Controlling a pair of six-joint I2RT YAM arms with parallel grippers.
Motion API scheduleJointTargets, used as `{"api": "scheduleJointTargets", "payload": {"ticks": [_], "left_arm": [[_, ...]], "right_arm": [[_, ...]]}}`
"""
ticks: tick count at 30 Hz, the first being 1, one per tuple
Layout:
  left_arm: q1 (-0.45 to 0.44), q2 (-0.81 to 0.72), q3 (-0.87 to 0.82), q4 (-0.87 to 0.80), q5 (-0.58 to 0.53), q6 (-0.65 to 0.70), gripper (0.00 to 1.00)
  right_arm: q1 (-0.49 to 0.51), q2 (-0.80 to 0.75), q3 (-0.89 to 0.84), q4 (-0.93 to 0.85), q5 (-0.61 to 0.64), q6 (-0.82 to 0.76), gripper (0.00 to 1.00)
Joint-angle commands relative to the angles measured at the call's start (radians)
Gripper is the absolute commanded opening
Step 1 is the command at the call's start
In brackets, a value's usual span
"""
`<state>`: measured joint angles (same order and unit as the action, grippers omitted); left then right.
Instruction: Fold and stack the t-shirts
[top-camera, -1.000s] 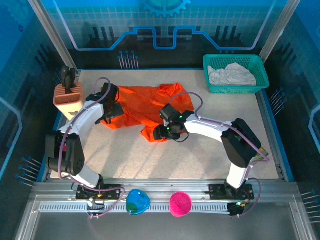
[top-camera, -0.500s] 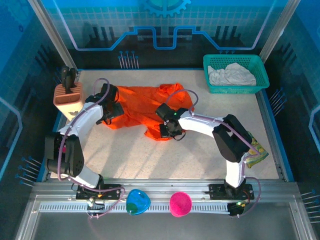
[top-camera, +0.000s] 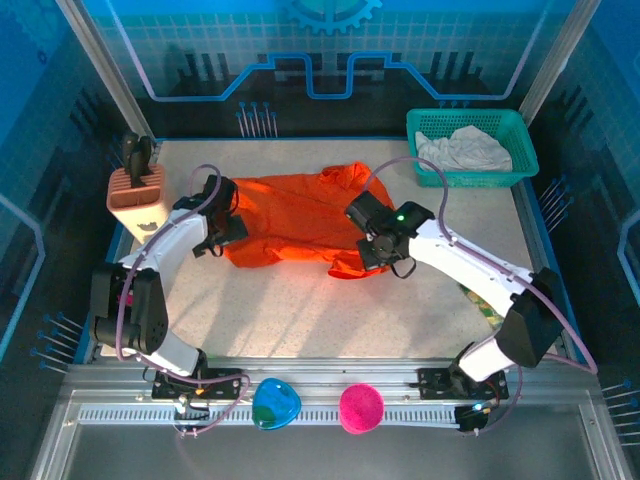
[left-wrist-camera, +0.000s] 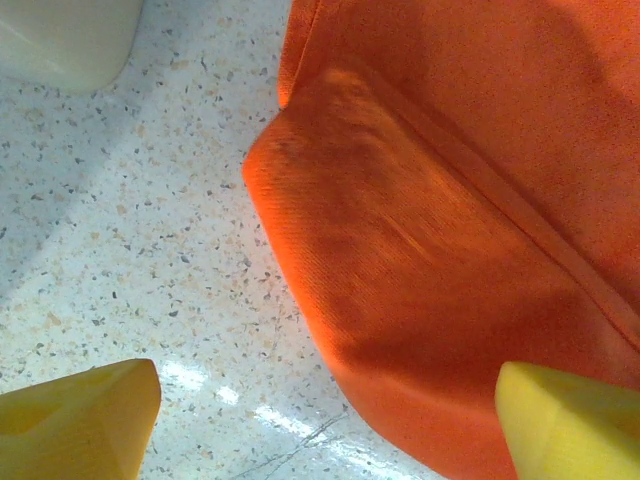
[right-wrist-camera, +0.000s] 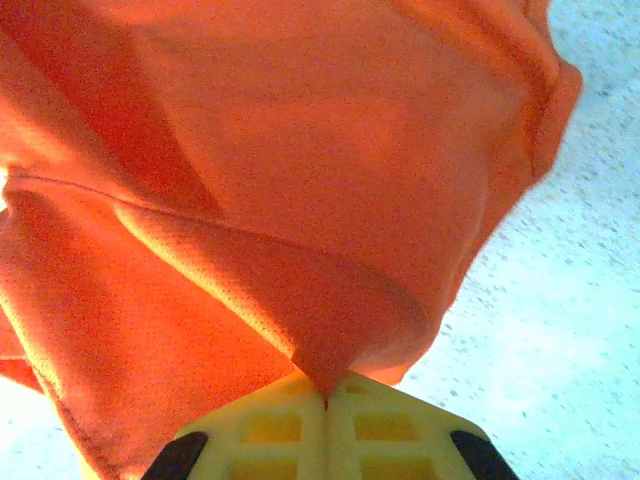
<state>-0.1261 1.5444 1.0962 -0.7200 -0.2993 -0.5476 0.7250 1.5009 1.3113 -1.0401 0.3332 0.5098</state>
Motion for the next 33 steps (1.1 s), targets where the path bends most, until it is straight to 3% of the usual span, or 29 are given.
{"api": "scheduleJointTargets", "payload": {"ticks": [1, 4, 16, 26, 33], "left_arm": [[0.009, 0.008, -0.011, 0.001, 0.028, 0.008, 0.91], [0.010, 0.040, -0.016, 0.018, 0.031, -0.001, 0.94], [0.009, 0.215, 0.108, 0.073, 0.086, -0.013, 0.91], [0.009, 0.333, 0.259, 0.020, -0.003, 0.055, 0.89], [0.009, 0.438, 0.333, -0.009, 0.007, 0.084, 0.79]], "right_arm": [[-0.026, -0.047, -0.038, -0.077, -0.007, -0.031, 0.00], [-0.033, -0.064, -0.056, -0.090, -0.008, -0.037, 0.00], [-0.043, -0.062, -0.148, -0.056, -0.053, -0.041, 0.00], [-0.042, -0.053, -0.149, -0.040, -0.063, -0.046, 0.00], [-0.044, -0.062, -0.162, -0.034, -0.069, -0.044, 0.00]]}}
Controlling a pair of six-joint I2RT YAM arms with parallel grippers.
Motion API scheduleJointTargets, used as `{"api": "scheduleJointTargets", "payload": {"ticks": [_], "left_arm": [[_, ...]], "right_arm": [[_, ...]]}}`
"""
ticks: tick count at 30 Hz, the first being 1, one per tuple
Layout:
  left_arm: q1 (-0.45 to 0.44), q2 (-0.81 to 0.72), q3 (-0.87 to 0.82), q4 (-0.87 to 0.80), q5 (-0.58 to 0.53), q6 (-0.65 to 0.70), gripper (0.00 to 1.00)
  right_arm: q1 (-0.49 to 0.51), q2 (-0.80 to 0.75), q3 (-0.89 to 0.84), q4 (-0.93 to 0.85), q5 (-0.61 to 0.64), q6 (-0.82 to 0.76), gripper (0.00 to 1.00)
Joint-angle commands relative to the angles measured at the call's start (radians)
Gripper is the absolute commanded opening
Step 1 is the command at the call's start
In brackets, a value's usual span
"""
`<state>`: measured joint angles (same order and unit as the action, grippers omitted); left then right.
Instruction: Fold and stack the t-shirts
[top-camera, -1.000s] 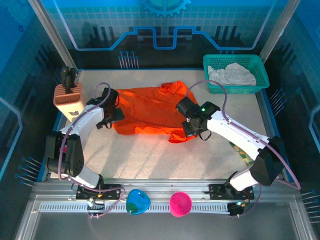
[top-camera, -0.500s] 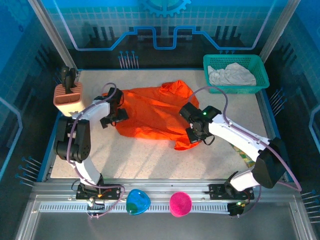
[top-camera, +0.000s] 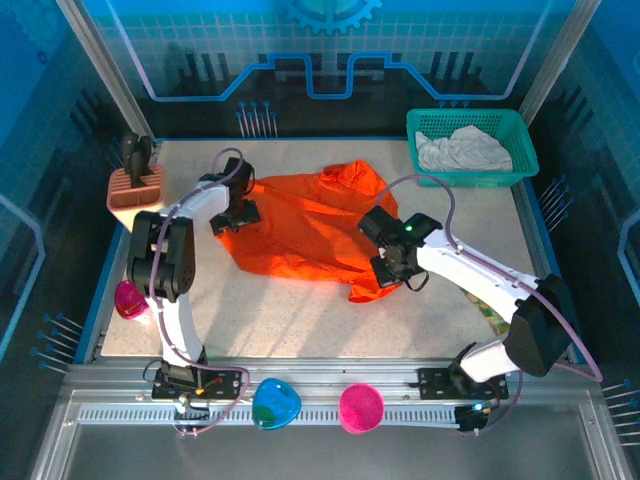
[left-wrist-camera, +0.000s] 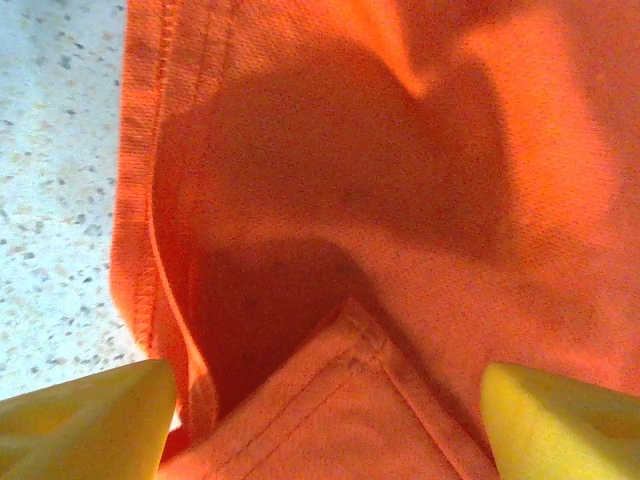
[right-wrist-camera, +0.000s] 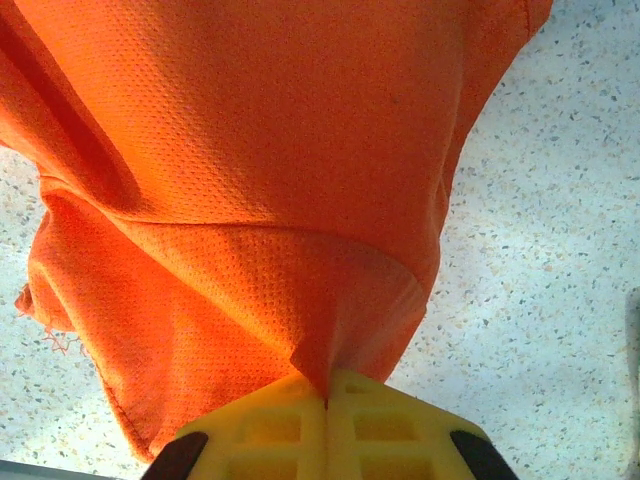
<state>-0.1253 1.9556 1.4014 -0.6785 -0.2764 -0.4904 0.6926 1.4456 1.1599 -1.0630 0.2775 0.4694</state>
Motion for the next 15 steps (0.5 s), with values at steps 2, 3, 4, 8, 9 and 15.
{"api": "scheduleJointTargets", "payload": {"ticks": [2, 3, 4, 8, 9, 15], "left_arm": [[0.009, 0.035, 0.025, -0.047, -0.016, 0.027, 0.77], [0.009, 0.038, 0.025, -0.046, -0.015, 0.028, 0.75], [0.009, 0.041, 0.028, -0.047, -0.013, 0.029, 0.71], [0.009, 0.026, 0.027, -0.040, -0.009, 0.036, 0.33], [0.009, 0.016, 0.027, -0.037, -0.011, 0.037, 0.23], [0.009, -0.072, 0.044, -0.067, -0.032, 0.062, 0.00]], "right_arm": [[-0.012, -0.013, -0.012, -0.011, -0.014, -0.002, 0.00], [-0.012, -0.014, -0.014, -0.011, -0.014, -0.002, 0.00], [-0.012, -0.017, -0.014, -0.011, -0.014, -0.002, 0.00], [-0.013, -0.019, -0.012, -0.015, -0.014, -0.003, 0.00], [-0.014, -0.021, -0.012, -0.017, -0.014, -0.003, 0.00], [-0.015, -0.033, -0.027, -0.003, -0.017, -0.002, 0.00]]}}
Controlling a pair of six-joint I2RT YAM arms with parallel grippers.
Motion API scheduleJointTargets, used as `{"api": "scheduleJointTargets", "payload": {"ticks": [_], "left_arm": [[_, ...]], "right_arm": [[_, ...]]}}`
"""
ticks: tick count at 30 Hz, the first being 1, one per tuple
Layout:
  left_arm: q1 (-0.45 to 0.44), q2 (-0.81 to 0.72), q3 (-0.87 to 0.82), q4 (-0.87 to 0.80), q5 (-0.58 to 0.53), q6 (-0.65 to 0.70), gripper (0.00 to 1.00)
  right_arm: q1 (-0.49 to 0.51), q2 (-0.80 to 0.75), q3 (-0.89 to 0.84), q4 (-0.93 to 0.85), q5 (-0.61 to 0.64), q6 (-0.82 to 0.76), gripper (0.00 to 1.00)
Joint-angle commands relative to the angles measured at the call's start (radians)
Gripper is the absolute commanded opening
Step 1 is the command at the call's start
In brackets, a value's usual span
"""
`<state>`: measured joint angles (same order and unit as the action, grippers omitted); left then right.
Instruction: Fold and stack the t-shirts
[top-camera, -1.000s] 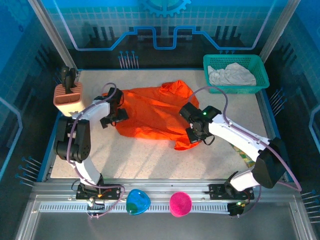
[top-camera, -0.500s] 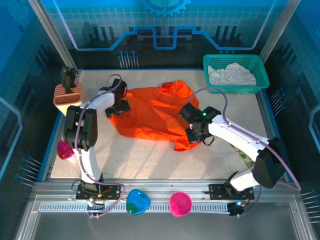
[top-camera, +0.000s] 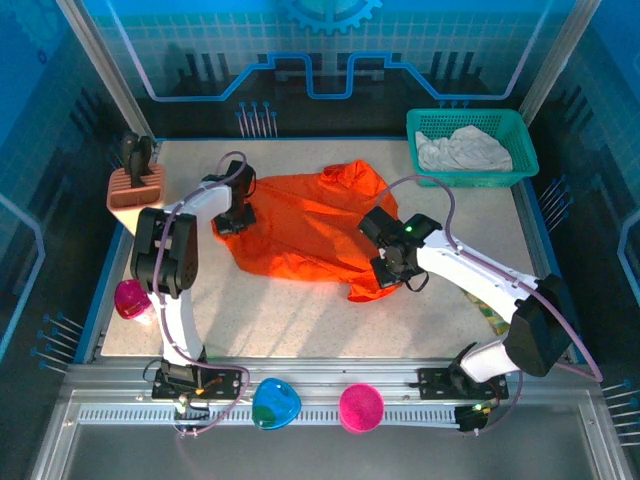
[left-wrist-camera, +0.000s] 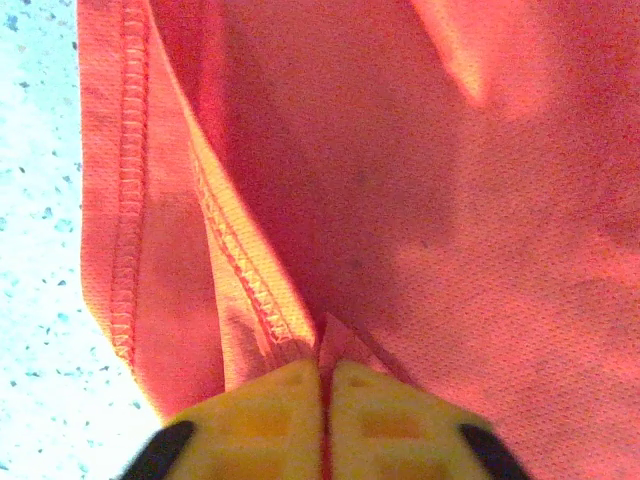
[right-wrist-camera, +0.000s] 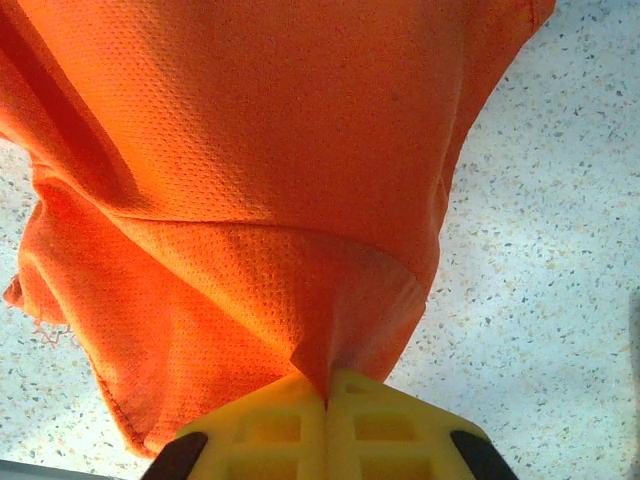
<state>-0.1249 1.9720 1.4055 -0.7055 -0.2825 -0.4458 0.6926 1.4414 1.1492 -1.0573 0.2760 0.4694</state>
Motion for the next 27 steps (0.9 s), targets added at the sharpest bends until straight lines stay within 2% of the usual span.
{"api": "scheduleJointTargets", "payload": {"ticks": [1, 5, 7, 9, 12, 16, 19, 27], "left_arm": [[0.008, -0.107, 0.039, -0.049, -0.028, 0.019, 0.00], [0.005, -0.205, 0.024, -0.081, -0.033, 0.025, 0.00], [0.005, -0.250, 0.010, -0.104, -0.037, 0.026, 0.13], [0.005, -0.284, -0.008, -0.133, -0.050, 0.031, 0.37], [0.005, -0.321, -0.043, -0.170, -0.076, 0.028, 0.63], [0.006, -0.372, -0.090, -0.187, -0.087, 0.014, 0.84], [0.005, -0.392, -0.099, -0.187, -0.072, 0.009, 0.86], [0.005, -0.284, -0.112, -0.138, -0.034, -0.012, 0.80]], "right_arm": [[-0.016, -0.029, -0.021, -0.004, -0.017, -0.002, 0.00], [-0.018, -0.027, -0.035, 0.024, -0.037, -0.001, 0.00], [-0.018, -0.021, -0.037, 0.036, -0.049, -0.002, 0.00], [-0.018, -0.016, -0.039, 0.047, -0.058, -0.004, 0.00], [-0.018, -0.010, -0.044, 0.061, -0.064, -0.005, 0.00], [-0.018, -0.004, -0.052, 0.071, -0.072, -0.008, 0.00], [-0.018, -0.003, -0.060, 0.077, -0.072, -0.008, 0.00], [-0.018, -0.012, -0.090, 0.099, -0.086, 0.006, 0.00]]}}
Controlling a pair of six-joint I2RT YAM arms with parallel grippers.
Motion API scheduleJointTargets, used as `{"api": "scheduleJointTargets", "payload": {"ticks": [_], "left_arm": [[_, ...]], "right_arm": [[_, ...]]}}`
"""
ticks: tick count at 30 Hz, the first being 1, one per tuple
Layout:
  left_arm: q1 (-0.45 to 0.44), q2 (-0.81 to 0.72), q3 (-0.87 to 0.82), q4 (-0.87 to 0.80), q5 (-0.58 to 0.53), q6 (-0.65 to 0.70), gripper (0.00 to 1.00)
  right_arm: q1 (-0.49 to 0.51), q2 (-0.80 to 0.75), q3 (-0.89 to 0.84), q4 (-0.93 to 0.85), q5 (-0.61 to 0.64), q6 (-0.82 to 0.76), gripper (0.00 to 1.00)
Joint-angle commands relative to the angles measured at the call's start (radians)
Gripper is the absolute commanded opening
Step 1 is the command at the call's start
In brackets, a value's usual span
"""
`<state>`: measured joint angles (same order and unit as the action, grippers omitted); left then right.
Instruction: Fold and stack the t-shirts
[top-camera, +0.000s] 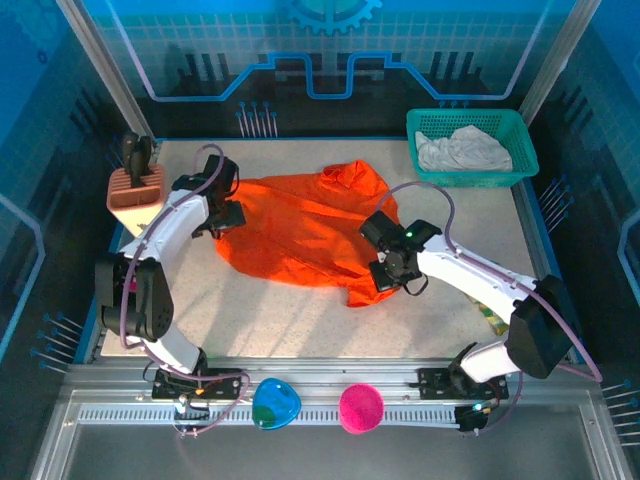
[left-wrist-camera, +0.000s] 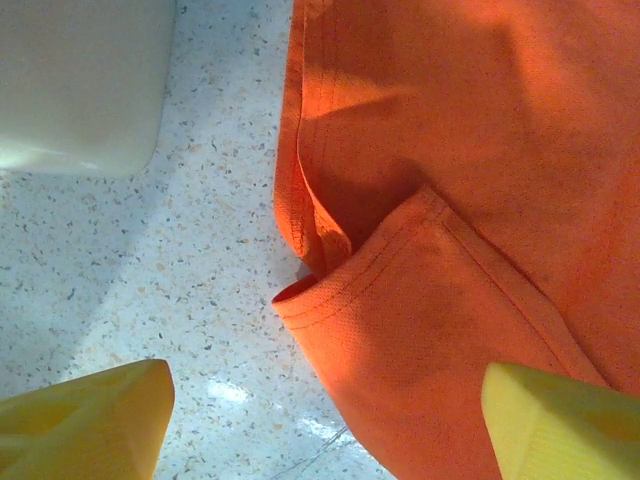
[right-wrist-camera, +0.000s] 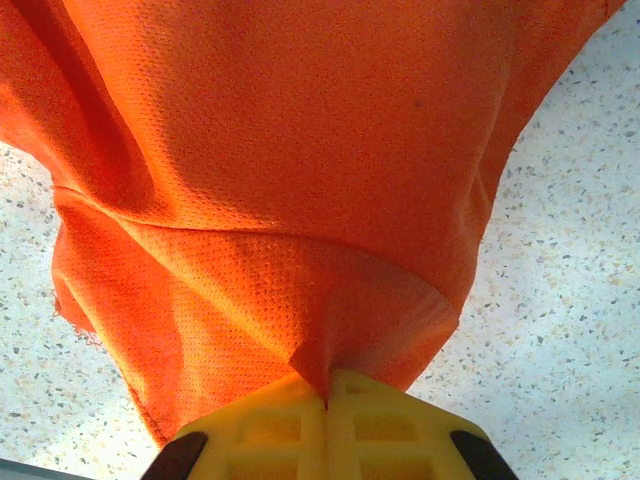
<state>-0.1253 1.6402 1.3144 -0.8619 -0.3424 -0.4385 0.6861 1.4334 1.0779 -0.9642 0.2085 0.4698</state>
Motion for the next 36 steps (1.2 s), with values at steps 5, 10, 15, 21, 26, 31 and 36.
{"api": "scheduleJointTargets", "payload": {"ticks": [5, 10, 15, 21, 26, 31, 36], "left_arm": [[0.006, 0.151, 0.012, 0.119, 0.110, -0.017, 0.67], [0.000, 0.250, 0.082, 0.121, 0.167, -0.029, 0.62], [-0.004, 0.332, 0.131, 0.110, 0.160, -0.031, 0.60], [-0.005, 0.384, 0.154, 0.121, 0.151, -0.026, 0.52], [-0.007, 0.384, 0.148, 0.125, 0.152, -0.029, 0.36], [-0.010, 0.351, 0.137, 0.123, 0.143, -0.031, 0.21], [-0.011, 0.306, 0.132, 0.105, 0.127, -0.027, 0.00]], "right_arm": [[-0.011, -0.004, -0.052, 0.018, -0.035, 0.019, 0.00], [-0.012, -0.011, -0.099, 0.041, -0.049, 0.045, 0.00], [-0.010, 0.007, -0.134, 0.068, -0.073, 0.061, 0.00], [-0.005, 0.027, -0.133, 0.073, -0.076, 0.062, 0.00], [-0.004, 0.030, -0.127, 0.073, -0.078, 0.062, 0.00], [-0.002, 0.038, -0.127, 0.074, -0.080, 0.061, 0.00], [0.001, 0.039, -0.128, 0.078, -0.081, 0.061, 0.00]]}}
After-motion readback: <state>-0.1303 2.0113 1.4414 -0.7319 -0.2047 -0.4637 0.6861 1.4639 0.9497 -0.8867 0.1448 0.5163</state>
